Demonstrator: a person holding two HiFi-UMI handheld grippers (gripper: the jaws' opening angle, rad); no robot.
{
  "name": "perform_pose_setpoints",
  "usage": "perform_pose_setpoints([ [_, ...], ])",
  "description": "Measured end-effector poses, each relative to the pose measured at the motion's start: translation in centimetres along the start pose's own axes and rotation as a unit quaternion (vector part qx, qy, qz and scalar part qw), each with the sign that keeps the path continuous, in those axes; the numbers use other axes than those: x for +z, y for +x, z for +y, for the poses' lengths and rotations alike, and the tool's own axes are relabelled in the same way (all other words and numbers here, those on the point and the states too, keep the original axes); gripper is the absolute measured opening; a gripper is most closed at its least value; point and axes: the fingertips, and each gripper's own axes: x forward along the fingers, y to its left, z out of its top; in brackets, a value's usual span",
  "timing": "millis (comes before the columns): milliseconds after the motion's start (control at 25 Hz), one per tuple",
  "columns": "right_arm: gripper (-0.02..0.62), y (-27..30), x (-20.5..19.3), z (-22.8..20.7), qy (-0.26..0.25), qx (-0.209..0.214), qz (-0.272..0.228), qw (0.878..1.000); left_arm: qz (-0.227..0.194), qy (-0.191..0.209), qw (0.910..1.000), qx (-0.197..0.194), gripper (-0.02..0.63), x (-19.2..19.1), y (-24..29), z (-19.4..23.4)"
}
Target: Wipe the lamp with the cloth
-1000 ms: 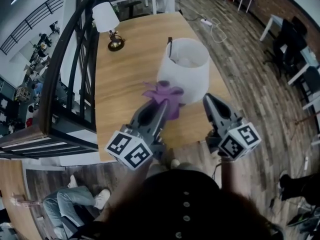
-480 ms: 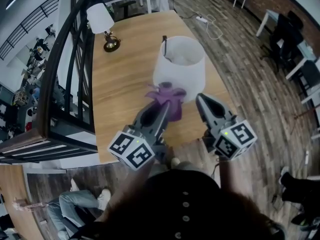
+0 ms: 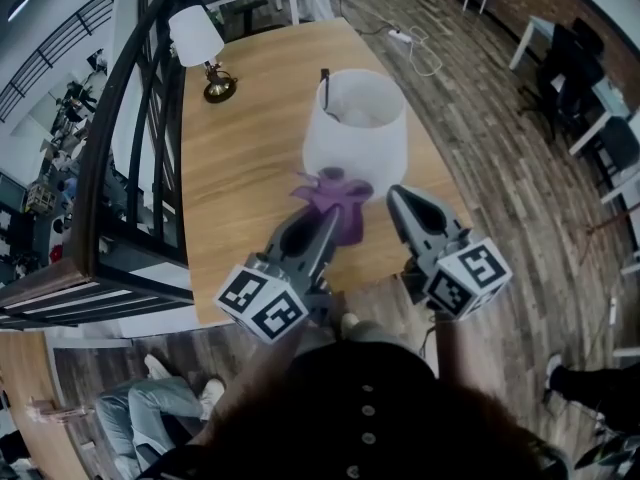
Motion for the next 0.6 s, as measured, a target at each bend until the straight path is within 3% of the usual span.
perform_pose_setpoints([
  [600, 0.012, -0.77, 0.31, 0.14, 0.005, 0.001, -0.002, 1.0, 0.004, 0.008, 1.0, 0.004, 0.071, 0.18, -0.35, -0.59],
])
